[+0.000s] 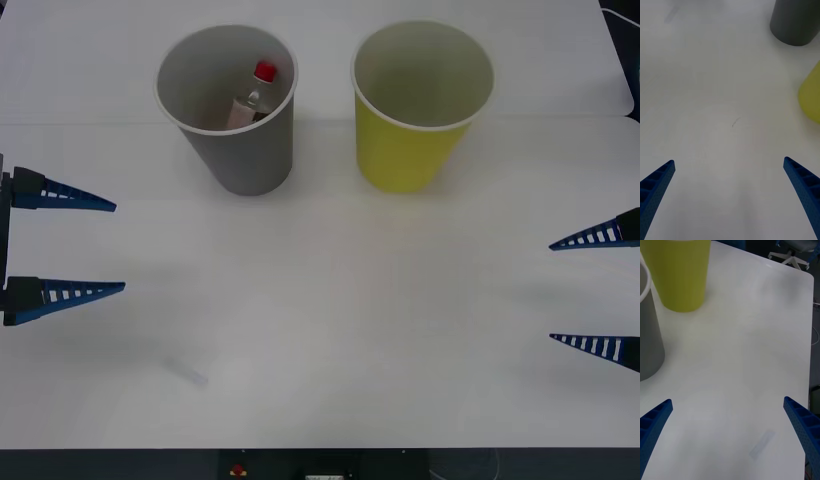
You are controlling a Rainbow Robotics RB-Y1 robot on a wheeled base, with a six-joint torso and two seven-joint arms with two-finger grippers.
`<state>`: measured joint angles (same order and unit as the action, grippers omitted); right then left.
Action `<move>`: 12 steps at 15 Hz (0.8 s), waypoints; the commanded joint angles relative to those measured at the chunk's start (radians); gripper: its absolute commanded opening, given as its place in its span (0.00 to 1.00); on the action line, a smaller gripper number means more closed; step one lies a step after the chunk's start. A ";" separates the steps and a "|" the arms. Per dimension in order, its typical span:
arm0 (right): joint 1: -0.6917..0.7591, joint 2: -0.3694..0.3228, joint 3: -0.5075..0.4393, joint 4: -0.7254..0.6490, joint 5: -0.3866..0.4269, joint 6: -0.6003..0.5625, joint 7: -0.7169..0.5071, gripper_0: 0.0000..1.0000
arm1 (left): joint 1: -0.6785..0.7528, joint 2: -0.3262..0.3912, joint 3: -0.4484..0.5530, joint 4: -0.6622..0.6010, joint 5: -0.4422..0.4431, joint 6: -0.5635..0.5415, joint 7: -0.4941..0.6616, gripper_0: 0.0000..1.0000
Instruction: Put the can into the green bin and the plastic bottle into the gray bin
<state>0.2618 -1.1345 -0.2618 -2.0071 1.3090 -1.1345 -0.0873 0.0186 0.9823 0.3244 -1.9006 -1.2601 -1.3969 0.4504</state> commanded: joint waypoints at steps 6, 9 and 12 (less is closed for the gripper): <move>0.000 0.000 0.000 0.000 0.000 0.000 0.000 1.00 | 0.101 -0.086 0.094 -0.098 -0.130 -0.117 -0.053 1.00; 0.000 0.000 0.000 0.000 0.000 0.000 0.000 1.00 | 0.093 -0.086 0.099 -0.120 -0.180 -0.142 -0.061 1.00; 0.000 0.000 0.000 0.000 0.000 0.000 0.000 1.00 | 0.089 -0.086 0.078 -0.121 -0.212 -0.142 -0.070 1.00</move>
<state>0.2618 -1.1345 -0.2618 -2.0071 1.3090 -1.1345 -0.0872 0.1079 0.8956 0.4080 -2.0216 -1.4680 -1.5377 0.3837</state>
